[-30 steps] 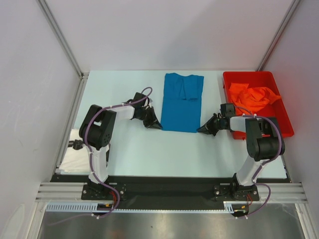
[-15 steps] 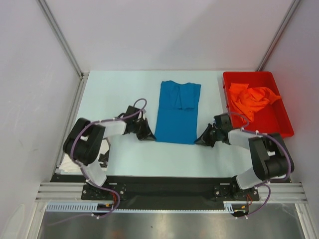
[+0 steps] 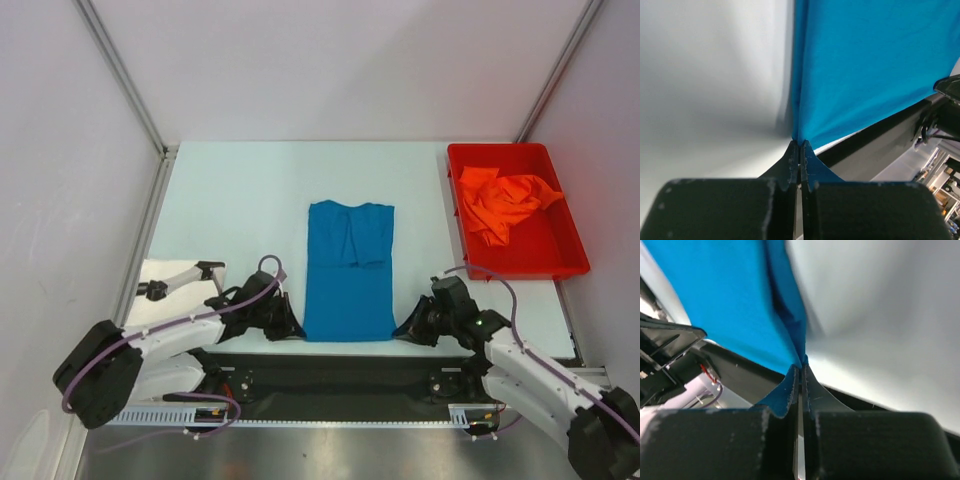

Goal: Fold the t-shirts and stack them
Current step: Fold the tshirt

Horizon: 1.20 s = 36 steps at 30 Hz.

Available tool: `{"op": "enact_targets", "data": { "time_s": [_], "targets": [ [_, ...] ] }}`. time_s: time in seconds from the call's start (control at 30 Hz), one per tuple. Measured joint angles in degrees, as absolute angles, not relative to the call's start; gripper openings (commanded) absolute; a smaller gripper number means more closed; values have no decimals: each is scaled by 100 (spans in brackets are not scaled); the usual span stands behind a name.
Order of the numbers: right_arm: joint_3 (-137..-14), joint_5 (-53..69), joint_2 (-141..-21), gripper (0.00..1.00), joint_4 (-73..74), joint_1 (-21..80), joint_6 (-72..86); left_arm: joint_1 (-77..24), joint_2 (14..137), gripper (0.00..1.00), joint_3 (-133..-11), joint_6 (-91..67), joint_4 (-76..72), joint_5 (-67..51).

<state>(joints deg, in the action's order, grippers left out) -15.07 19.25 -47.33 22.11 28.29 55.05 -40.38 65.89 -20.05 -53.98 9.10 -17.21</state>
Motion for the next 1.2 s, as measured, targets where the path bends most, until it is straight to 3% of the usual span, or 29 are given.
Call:
{"op": "enact_targets", "data": {
  "time_s": [0.13,0.23,0.73,1.2],
  "targets": [
    [-1472,1743,-4034,0,2644,3087,5741,-4252,6182,0,-1946,-5653,1118,-1555],
    [-1529,1669,-4219,0,2674,3100,5728,-4250,6283,0,-2073,-5699,1260,-1490],
    [-4668,2062,-8093,0,2397,1378,4128,-2683,9242,0,-6031,-4499,2093,-1739],
    [-8232,2526,-11080,0,2657,917,3500,-1874,11513,0,-8759,-4042,2606,-2145]
  ]
}}
